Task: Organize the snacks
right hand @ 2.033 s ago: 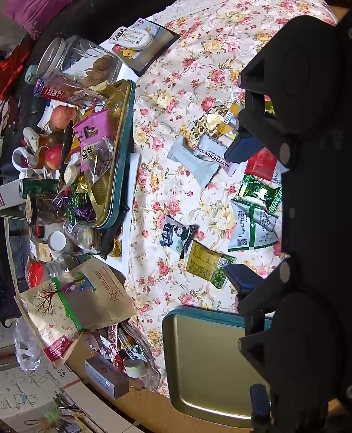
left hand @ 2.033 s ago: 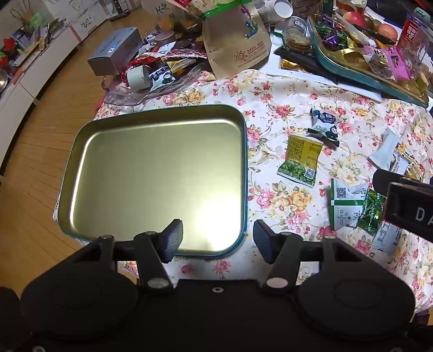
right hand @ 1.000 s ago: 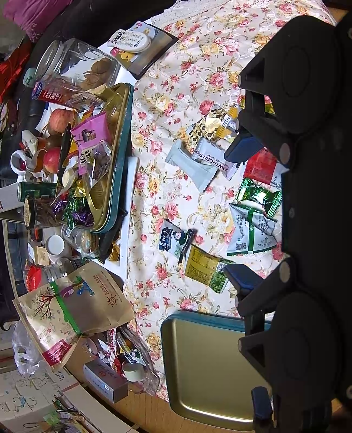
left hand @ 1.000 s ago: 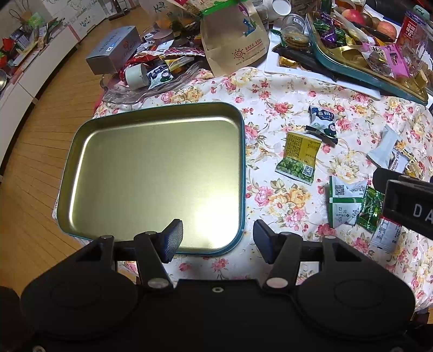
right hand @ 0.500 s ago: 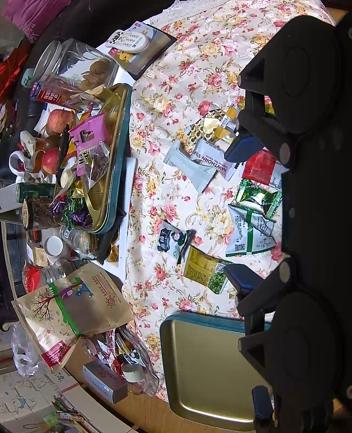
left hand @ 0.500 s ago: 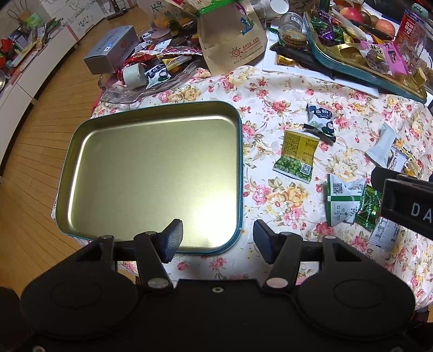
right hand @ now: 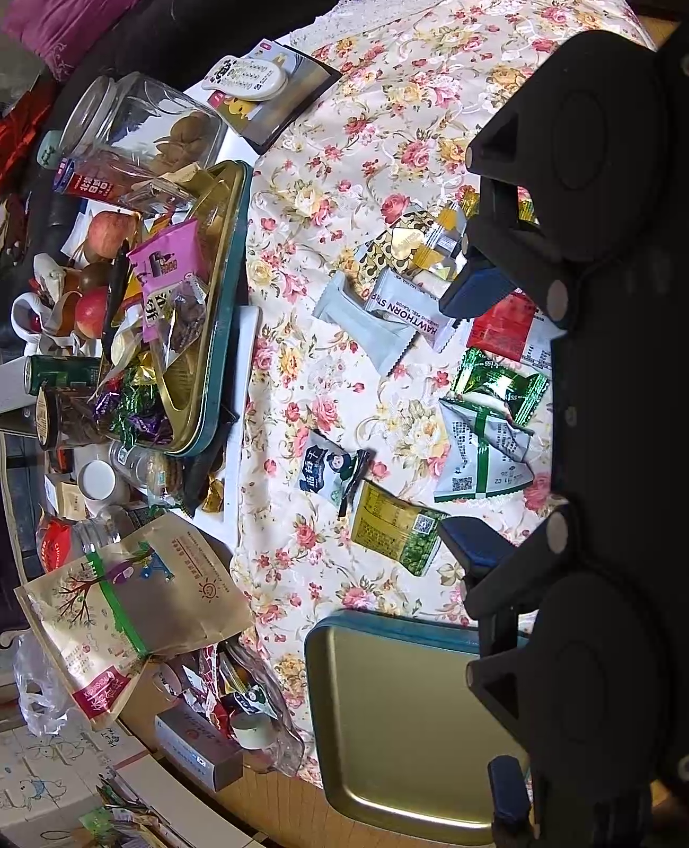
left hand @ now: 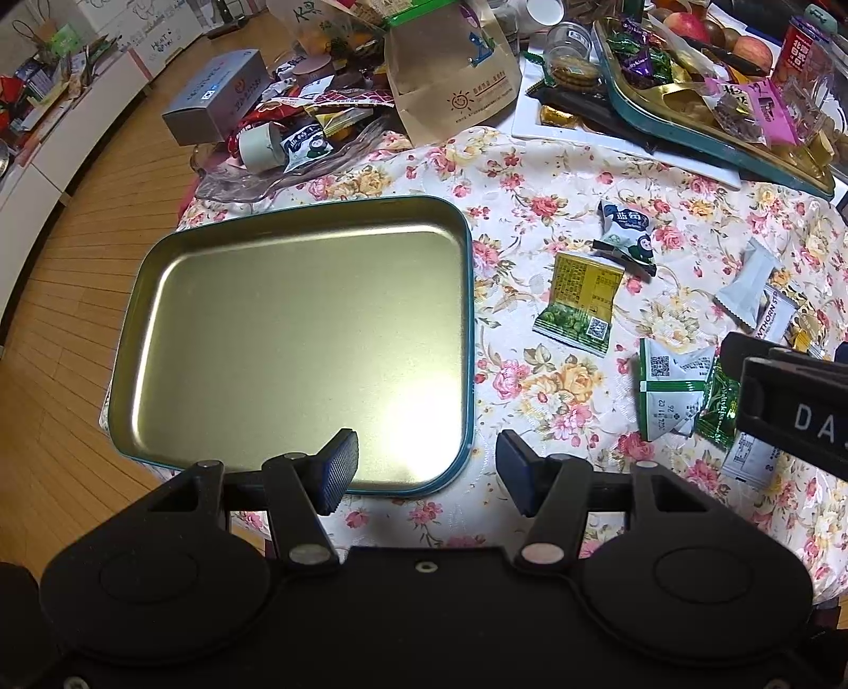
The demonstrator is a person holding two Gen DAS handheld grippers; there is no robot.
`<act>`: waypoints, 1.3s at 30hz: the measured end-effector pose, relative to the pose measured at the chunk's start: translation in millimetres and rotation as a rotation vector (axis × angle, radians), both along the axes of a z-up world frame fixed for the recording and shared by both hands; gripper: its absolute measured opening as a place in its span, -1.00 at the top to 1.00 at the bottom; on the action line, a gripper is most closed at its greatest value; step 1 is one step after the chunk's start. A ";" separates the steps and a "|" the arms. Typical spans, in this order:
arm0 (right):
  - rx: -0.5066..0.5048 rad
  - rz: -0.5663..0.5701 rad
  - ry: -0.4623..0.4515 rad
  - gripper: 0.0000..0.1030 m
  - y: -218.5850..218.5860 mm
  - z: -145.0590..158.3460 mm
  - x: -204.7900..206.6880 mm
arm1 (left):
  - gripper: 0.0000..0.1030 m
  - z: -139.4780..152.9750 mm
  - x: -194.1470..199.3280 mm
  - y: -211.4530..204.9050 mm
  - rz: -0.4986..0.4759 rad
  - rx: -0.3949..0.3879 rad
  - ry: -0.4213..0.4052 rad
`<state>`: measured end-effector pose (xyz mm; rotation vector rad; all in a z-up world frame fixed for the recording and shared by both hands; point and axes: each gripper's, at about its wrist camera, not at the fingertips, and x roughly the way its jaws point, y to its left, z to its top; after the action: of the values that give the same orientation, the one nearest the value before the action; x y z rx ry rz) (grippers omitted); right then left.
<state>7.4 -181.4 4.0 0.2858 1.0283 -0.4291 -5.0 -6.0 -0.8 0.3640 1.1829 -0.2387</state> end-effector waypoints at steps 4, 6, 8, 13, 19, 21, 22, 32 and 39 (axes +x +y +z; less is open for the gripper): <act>-0.001 0.003 0.006 -0.67 0.1 0.0 0.5 | -0.21 0.0 0.0 0.0 0.001 0.001 0.000; 0.001 0.004 0.010 -0.67 -0.1 0.1 0.8 | -0.21 0.0 0.1 0.0 0.000 0.001 0.001; 0.002 0.005 0.012 -0.67 -0.2 0.0 1.0 | -0.21 0.1 -0.2 0.0 -0.001 0.002 0.000; 0.006 0.005 0.016 -0.67 -0.8 -0.4 0.9 | -0.21 0.5 -0.2 0.3 -0.004 0.001 0.001; 0.017 0.004 0.025 -0.67 -2.9 -2.5 0.5 | -0.21 0.9 -0.8 -2.1 -0.009 0.001 0.005; 0.018 0.000 0.028 -0.67 -4.8 -3.4 0.0 | -0.21 1.0 -1.2 -3.1 -0.013 0.000 0.006; 0.018 -0.002 0.029 -0.67 -5.6 -3.7 -0.2 | -0.21 1.1 -1.3 -3.7 -0.015 0.000 0.006; 0.040 -0.095 0.109 -0.67 -31.1 -20.0 -10.1 | -0.21 3.0 -4.1 -16.0 -0.022 -0.004 -0.004; 0.010 -0.219 0.063 -0.54 -70.2 -21.4 -41.0 | -0.21 12.5 -9.1 -33.0 -0.038 -0.042 -0.028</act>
<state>-33.6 -251.6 -17.4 0.3976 1.0649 -0.6340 -14.1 -39.0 11.7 0.3521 1.1427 -0.2902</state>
